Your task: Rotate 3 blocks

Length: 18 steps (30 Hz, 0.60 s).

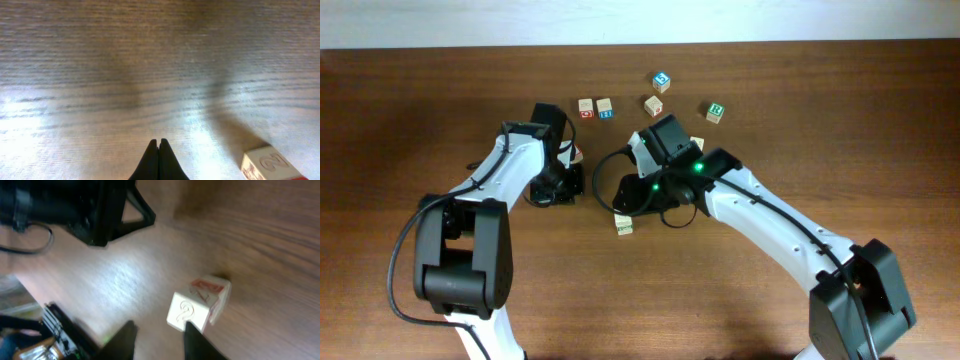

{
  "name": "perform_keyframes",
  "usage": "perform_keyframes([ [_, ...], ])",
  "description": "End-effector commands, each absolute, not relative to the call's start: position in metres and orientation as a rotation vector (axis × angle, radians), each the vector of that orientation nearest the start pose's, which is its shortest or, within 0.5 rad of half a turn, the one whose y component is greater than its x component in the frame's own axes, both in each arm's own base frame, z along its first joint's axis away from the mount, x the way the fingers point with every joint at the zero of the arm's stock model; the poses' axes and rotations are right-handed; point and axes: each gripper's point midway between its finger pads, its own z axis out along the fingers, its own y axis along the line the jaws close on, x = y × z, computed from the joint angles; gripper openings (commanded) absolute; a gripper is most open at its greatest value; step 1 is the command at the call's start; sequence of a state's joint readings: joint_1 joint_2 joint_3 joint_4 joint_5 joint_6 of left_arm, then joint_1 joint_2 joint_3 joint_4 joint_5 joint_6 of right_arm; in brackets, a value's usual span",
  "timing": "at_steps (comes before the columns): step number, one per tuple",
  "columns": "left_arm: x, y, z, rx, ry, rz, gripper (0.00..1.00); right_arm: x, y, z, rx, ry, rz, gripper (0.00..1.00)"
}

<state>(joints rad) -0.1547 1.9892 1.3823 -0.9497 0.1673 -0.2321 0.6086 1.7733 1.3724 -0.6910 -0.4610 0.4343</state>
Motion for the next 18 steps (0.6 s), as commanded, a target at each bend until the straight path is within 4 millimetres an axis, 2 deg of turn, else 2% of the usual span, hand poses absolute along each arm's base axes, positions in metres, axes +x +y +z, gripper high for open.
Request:
perform_keyframes([
  [1,0.384,-0.082,0.076,-0.104,3.014,-0.243,0.00,0.333,0.287,0.175,-0.439,2.719,0.734,0.59],
  [3,0.392,-0.080,0.124,-0.090,2.900,-0.227,0.05,0.343,0.262,0.213,-0.414,2.687,0.572,0.74],
  [6,0.388,-0.078,0.183,-0.076,2.744,-0.244,0.16,0.346,0.233,0.263,-0.348,2.624,0.424,0.81],
  [7,0.382,-0.071,0.208,-0.081,2.677,-0.211,0.22,0.343,0.218,0.285,-0.318,2.591,0.357,0.87],
  [8,0.375,-0.064,0.226,-0.089,2.632,-0.176,0.27,0.339,0.207,0.300,-0.298,2.567,0.313,0.95],
  [9,0.368,-0.058,0.240,-0.099,2.597,-0.146,0.33,0.335,0.198,0.312,-0.284,2.549,0.284,0.98],
  [10,0.358,-0.050,0.256,-0.111,2.556,-0.106,0.40,0.327,0.186,0.326,-0.261,2.529,0.249,0.98],
  [11,0.344,-0.040,0.275,-0.134,2.510,-0.060,0.53,0.316,0.169,0.339,-0.209,2.510,0.205,0.98],
  [12,0.335,-0.033,0.284,-0.169,2.489,-0.037,0.61,0.307,0.156,0.345,-0.178,2.504,0.162,0.98],
  [13,0.327,-0.028,0.288,-0.219,2.477,-0.019,0.65,0.299,0.145,0.348,-0.149,2.509,0.129,0.98],
  [15,0.306,-0.012,0.295,-0.383,2.461,0.030,0.68,0.277,0.117,0.352,-0.043,2.527,0.039,0.98],
  [17,0.288,-0.003,0.294,-0.458,2.471,0.069,0.68,0.251,0.090,0.355,0.056,2.550,-0.035,0.98],
  [18,0.282,0.001,0.291,-0.491,2.476,0.089,0.68,0.242,0.083,0.356,0.072,2.552,-0.049,0.98],
])
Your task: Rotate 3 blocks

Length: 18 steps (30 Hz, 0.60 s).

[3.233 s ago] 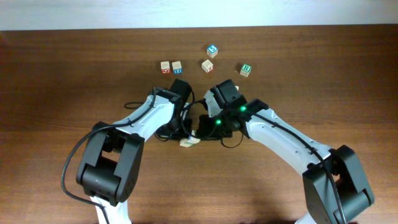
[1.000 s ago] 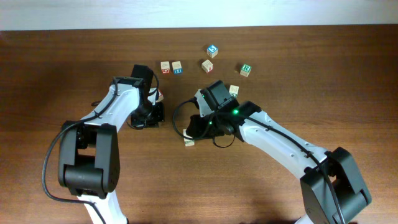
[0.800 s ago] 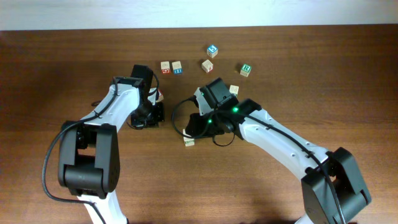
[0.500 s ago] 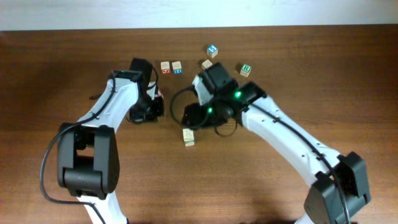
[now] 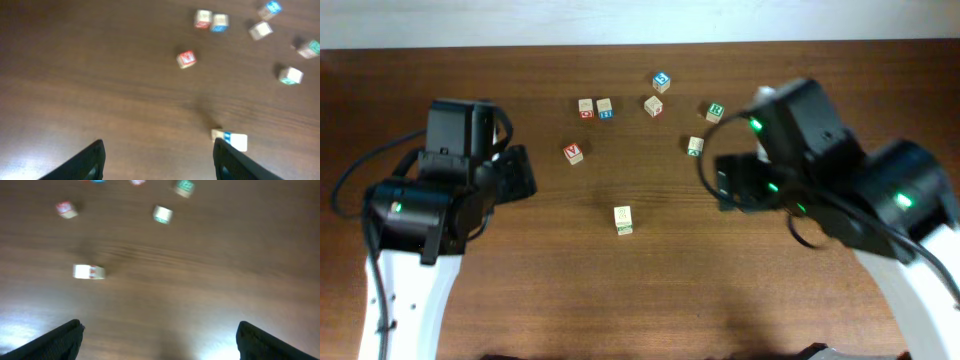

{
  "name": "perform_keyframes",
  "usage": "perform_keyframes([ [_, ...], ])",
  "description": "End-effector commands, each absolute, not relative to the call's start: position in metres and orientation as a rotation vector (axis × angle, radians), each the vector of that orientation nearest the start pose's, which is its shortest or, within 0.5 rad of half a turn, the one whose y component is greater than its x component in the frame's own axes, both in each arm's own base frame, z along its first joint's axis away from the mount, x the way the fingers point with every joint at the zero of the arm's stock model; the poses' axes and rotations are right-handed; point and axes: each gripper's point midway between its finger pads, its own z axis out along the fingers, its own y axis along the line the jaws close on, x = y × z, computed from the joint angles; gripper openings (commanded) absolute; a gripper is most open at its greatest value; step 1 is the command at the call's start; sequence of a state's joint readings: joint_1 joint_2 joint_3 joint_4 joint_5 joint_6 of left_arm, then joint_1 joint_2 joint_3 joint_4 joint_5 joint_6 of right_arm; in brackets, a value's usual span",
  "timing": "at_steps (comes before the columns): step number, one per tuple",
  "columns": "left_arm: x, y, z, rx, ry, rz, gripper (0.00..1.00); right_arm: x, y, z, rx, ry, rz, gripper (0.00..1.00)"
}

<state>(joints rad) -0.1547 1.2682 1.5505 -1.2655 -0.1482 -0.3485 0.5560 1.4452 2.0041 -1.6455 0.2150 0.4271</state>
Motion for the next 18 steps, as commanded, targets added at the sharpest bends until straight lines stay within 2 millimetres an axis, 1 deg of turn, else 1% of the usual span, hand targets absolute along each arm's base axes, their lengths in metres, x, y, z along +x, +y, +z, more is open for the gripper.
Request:
perform_keyframes([
  [1,0.276,0.006,0.287,-0.530,2.484,0.117,0.68,0.233,0.082,0.356,0.042,2.558,-0.014,0.98],
  [3,0.268,0.015,0.268,-0.590,2.515,0.192,0.70,0.215,0.071,0.354,0.063,2.547,-0.004,0.98],
  [4,0.265,0.017,0.258,-0.596,2.540,0.220,0.92,0.206,0.062,0.350,0.090,2.542,-0.015,0.98],
  [5,0.263,0.017,0.250,-0.595,2.561,0.232,1.00,0.201,0.057,0.347,0.103,2.536,-0.028,0.98],
  [6,0.260,0.017,0.239,-0.595,2.586,0.246,0.99,0.192,0.047,0.341,0.127,2.531,-0.050,0.98],
  [7,0.259,0.017,0.232,-0.594,2.606,0.254,0.99,0.186,0.043,0.338,0.126,2.529,-0.055,0.98],
  [9,0.261,0.003,0.218,-0.580,2.646,0.152,0.99,0.174,0.036,0.331,0.124,2.529,-0.046,0.98],
  [10,0.258,0.000,0.214,-0.577,2.669,0.133,0.99,0.168,0.035,0.330,0.122,2.529,-0.026,0.98],
  [13,0.256,0.000,0.212,-0.576,2.682,0.136,0.99,0.160,0.031,0.332,0.127,2.506,-0.003,0.98],
  [18,0.256,0.000,0.212,-0.577,2.682,0.136,0.99,0.160,0.030,0.332,0.128,2.504,-0.002,0.98],
])
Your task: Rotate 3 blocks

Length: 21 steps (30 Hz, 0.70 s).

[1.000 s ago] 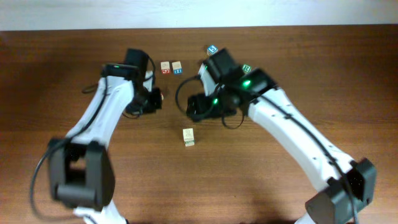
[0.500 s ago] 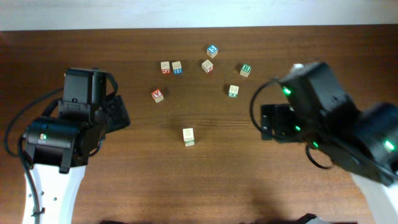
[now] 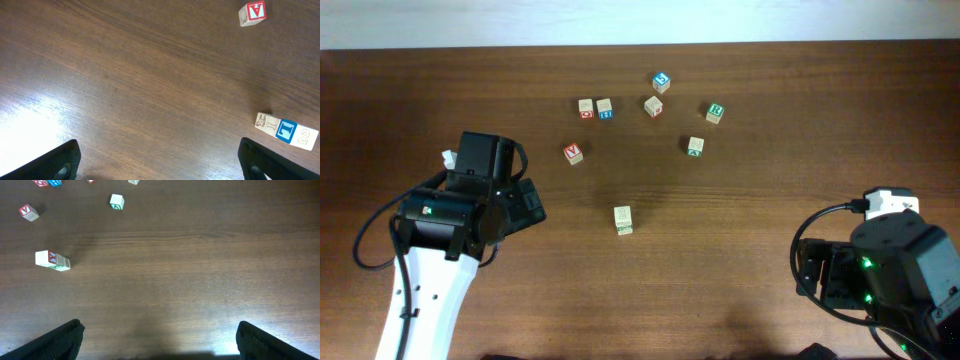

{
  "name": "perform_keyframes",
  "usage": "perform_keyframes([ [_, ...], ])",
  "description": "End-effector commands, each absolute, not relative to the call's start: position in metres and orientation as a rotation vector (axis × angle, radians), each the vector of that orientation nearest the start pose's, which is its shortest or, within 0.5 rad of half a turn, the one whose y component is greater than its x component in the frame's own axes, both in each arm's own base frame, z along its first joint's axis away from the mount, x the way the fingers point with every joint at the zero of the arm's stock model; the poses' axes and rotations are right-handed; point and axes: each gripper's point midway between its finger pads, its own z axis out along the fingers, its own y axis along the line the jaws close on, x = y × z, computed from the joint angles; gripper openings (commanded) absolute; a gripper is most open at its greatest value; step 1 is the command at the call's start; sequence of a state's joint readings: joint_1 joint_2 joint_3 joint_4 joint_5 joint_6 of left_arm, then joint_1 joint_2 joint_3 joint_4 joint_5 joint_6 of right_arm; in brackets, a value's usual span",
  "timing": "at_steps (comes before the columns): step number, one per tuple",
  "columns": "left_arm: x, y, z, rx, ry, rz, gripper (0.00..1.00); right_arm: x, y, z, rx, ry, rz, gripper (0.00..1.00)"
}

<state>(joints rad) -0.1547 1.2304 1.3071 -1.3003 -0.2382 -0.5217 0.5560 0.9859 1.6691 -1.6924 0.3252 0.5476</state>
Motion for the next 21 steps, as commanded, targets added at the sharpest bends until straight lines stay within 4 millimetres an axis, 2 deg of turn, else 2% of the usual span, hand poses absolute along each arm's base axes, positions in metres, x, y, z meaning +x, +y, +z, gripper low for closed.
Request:
perform_keyframes([
  [1,0.256,0.000,0.212,-0.577,2.682,0.136,0.99,0.160,0.030,0.332,0.128,2.504,-0.002,0.98],
  [6,0.256,0.000,0.212,-0.577,2.682,0.136,0.99,0.161,0.026,0.332,0.059,2.495,-0.062,0.98],
  [8,0.256,0.000,0.212,-0.577,2.682,0.136,0.99,0.164,0.010,0.330,0.107,2.460,-0.167,0.98],
  [11,0.256,0.000,0.212,-0.576,2.682,0.136,0.99,0.178,0.004,0.324,0.158,2.365,-0.161,0.98],
  [13,0.256,0.000,0.212,-0.576,2.682,0.136,0.99,0.190,0.007,0.314,0.070,2.275,-0.086,0.98],
  [17,0.256,0.000,0.212,-0.577,2.682,0.136,0.99,0.200,0.010,0.292,-0.036,2.081,0.004,0.98],
  [21,0.256,0.000,0.212,-0.576,2.682,0.136,0.99,0.204,0.014,0.256,-0.100,1.891,0.029,0.98],
])
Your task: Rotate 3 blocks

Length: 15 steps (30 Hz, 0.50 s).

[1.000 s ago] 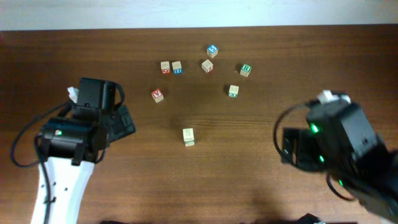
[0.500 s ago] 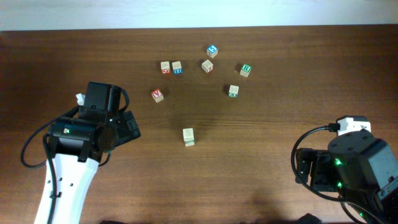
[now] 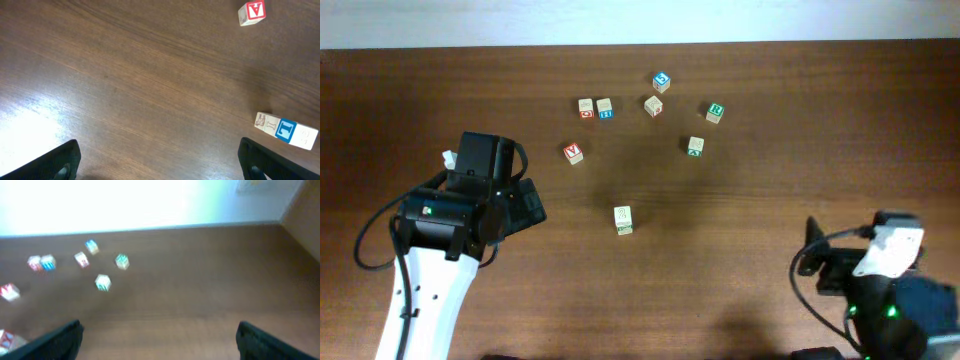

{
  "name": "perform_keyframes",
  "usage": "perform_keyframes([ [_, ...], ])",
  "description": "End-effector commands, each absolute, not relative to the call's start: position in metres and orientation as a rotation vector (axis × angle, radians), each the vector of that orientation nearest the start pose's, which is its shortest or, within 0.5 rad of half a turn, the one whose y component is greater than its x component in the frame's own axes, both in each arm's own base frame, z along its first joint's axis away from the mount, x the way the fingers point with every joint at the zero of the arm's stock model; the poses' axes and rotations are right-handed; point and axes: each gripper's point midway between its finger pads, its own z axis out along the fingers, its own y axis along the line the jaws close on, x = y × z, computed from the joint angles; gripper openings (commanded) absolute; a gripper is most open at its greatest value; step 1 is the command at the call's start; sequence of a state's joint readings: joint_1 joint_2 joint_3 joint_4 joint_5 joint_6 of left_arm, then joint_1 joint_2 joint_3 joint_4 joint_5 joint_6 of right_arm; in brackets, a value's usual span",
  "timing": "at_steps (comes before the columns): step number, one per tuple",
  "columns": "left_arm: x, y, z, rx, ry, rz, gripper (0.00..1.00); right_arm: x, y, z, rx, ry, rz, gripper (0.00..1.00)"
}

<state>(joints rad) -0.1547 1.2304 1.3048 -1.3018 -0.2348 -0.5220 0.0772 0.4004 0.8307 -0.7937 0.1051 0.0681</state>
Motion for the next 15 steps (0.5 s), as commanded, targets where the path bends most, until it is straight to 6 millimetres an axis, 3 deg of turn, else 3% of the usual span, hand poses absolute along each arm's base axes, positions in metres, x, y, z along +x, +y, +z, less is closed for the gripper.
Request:
perform_keyframes([
  [1,0.256,0.000,0.212,-0.577,2.682,0.136,0.99,0.207,0.014,0.248,-0.099,1.849,0.033,0.98],
  [9,0.256,0.000,0.212,-0.576,2.682,0.136,0.99,0.235,0.018,0.197,-0.061,1.612,0.093,0.98],
  [15,0.256,0.000,0.212,-0.577,2.682,0.136,0.99,0.246,0.013,0.159,-0.034,1.635,0.065,0.98],
])
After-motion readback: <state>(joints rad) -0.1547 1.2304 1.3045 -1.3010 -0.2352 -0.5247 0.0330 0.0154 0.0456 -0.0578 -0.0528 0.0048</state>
